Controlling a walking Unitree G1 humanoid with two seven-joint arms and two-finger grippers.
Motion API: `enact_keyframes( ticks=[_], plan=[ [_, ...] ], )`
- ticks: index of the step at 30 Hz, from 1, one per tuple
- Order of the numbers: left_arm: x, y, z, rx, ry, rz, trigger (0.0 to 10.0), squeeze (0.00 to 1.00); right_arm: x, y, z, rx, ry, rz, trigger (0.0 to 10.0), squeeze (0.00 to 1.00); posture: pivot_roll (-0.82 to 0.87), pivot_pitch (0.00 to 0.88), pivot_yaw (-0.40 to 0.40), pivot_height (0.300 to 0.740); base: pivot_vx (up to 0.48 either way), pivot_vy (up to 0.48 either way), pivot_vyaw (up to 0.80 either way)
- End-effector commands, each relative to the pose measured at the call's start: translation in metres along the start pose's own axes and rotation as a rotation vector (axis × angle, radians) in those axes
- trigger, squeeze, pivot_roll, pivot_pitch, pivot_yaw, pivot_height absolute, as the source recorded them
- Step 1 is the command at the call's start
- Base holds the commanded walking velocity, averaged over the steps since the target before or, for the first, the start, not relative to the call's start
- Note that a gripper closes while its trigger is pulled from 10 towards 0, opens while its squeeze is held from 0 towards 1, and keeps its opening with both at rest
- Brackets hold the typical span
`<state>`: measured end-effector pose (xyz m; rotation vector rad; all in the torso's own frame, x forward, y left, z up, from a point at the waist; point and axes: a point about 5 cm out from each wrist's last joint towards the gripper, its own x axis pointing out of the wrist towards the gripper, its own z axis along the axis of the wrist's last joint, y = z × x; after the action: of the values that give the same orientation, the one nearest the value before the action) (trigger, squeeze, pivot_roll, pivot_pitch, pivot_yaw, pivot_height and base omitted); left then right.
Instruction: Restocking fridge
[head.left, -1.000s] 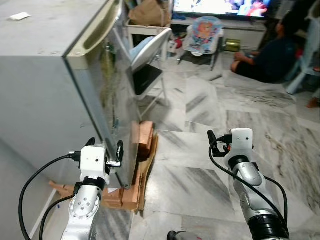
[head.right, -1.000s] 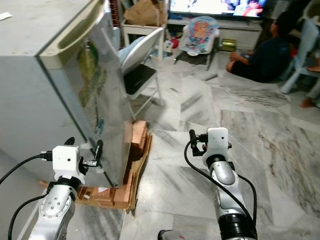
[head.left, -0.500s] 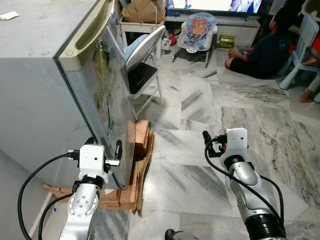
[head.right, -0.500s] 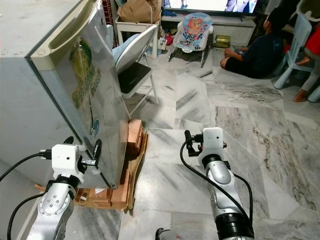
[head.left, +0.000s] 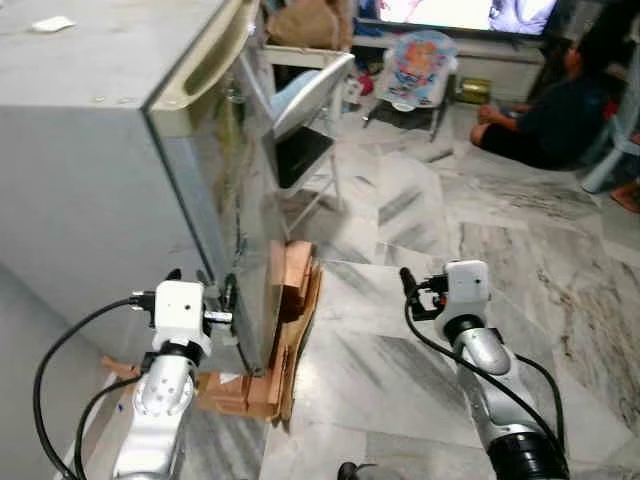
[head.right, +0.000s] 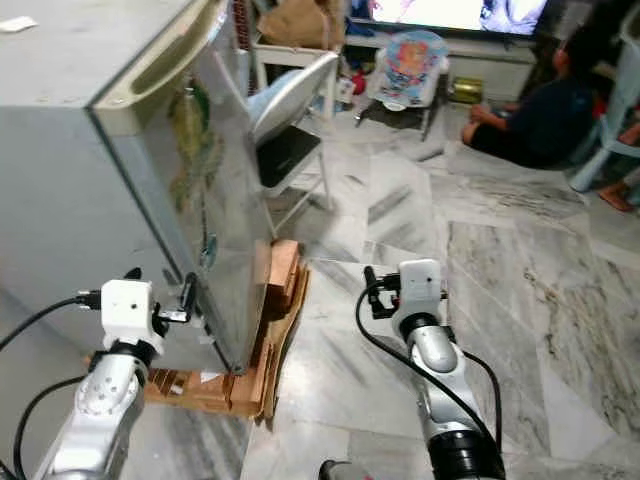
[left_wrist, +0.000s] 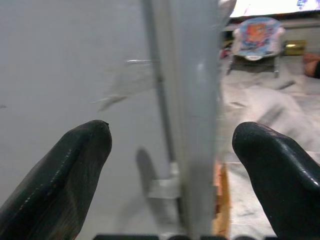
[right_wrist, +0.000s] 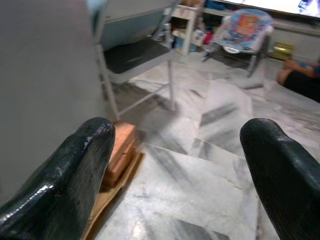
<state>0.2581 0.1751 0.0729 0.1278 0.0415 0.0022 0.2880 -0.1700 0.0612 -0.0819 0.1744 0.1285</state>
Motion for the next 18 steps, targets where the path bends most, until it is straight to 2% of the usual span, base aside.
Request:
enact_keyframes(
  ticks=[1,5,12,15,18],
  plan=[
    [0.004,0.0,0.002,0.011,-0.016,0.001,10.0,0.0,-0.003,-0.004,-0.001,-0.012,0.011,0.001,10.0,0.0,-0.02,0.061,-0.001,0.74,0.0,0.0,0.0],
    [0.02,0.0,0.008,-0.005,-0.031,-0.029,10.0,0.0,-0.008,-0.002,-0.008,-0.018,0.059,0.054,10.0,0.0,-0.04,0.074,-0.005,0.74,0.0,0.0,0.0],
    [0.029,-0.005,0.011,-0.012,-0.034,-0.076,10.0,0.0,-0.013,0.001,-0.018,-0.041,0.122,0.087,10.0,0.0,-0.05,0.077,-0.004,0.74,0.0,0.0,0.0],
    [0.024,-0.003,0.011,-0.017,-0.035,-0.068,10.0,0.0,-0.014,0.002,-0.017,-0.039,0.12,0.096,10.0,0.0,-0.05,0.077,-0.004,0.74,0.0,0.0,0.0],
    [0.005,-0.001,0.005,-0.019,-0.018,-0.055,10.0,0.0,-0.015,0.001,-0.017,-0.04,0.122,0.094,10.0,0.0,-0.04,0.081,-0.008,0.74,0.0,0.0,0.0]
  ],
)
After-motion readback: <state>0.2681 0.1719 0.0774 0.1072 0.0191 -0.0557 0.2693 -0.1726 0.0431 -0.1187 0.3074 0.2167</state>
